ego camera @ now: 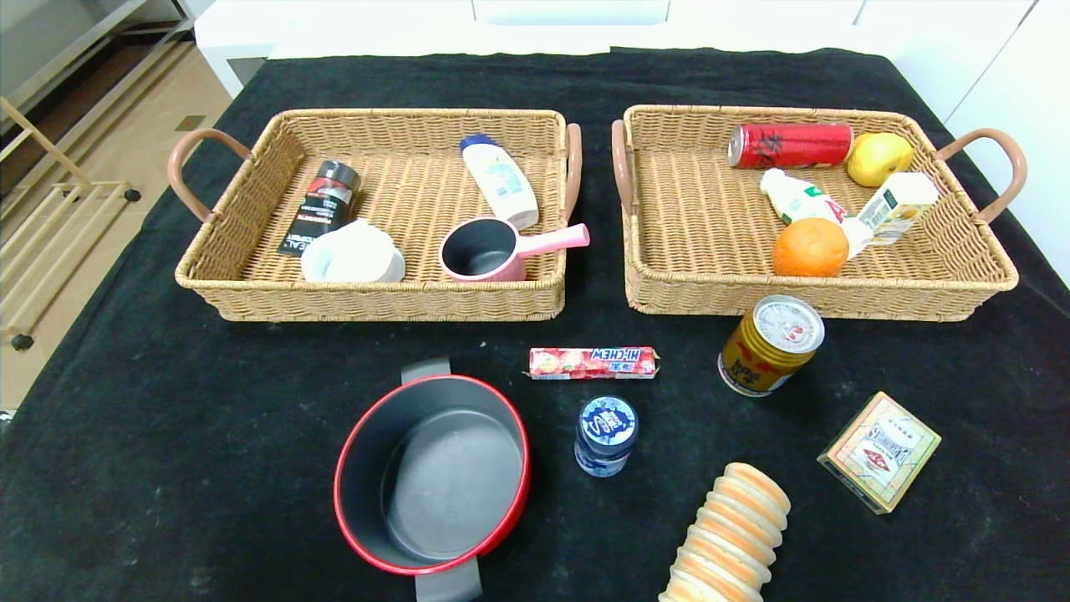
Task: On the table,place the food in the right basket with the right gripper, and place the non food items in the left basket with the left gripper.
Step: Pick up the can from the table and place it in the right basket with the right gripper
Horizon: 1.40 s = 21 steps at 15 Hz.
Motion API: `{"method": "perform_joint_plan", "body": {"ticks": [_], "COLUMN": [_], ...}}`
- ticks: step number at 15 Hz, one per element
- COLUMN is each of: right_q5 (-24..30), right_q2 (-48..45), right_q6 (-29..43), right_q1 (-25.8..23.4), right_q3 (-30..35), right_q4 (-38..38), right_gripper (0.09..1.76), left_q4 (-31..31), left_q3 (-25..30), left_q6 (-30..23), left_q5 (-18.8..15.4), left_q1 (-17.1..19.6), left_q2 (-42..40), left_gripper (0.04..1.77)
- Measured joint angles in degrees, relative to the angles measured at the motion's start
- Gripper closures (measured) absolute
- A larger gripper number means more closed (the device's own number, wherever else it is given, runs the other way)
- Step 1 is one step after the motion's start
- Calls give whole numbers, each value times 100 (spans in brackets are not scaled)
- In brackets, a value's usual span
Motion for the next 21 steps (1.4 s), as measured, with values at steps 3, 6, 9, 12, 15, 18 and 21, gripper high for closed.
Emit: {"method": "perform_joint_plan", "body": {"ticks": [3,6,9,12,15,18,21], "right_q5": [766,1200,1348,984,118,-251,-308], "right_q2": [712,1510,2330,3031,3667,4072,4205], "right_q6": [-134,-168,-165,-85,-68,-84,-84], "right_q1": [39,55,378,1202,1987,2247,2298], "right_q3": [-468,-918,-1406,-1816,-1980,-2032,-2043], "right_q4": [-2,-7,-5,-50,-488,-652,-652], "right_gripper": [14,14,14,14,14,14,14], "left_q4": [-549,-856,-955,-972,-994,-1001,-1097], "left_q3": [-418,-837,-1417,-1863,-2282,-2682,-2640], "left_q6": [46,204,289,300,311,306,68], "left_q5": [-567,-909,-984,-925,-590,-83,185], "left_q1": [-149,-249,-879,-1684,-2370,-2944,-3200], "left_q2": [887,1969,3004,3817,4481,4997,5270], "left_gripper": [9,9,9,9,9,9,9]}}
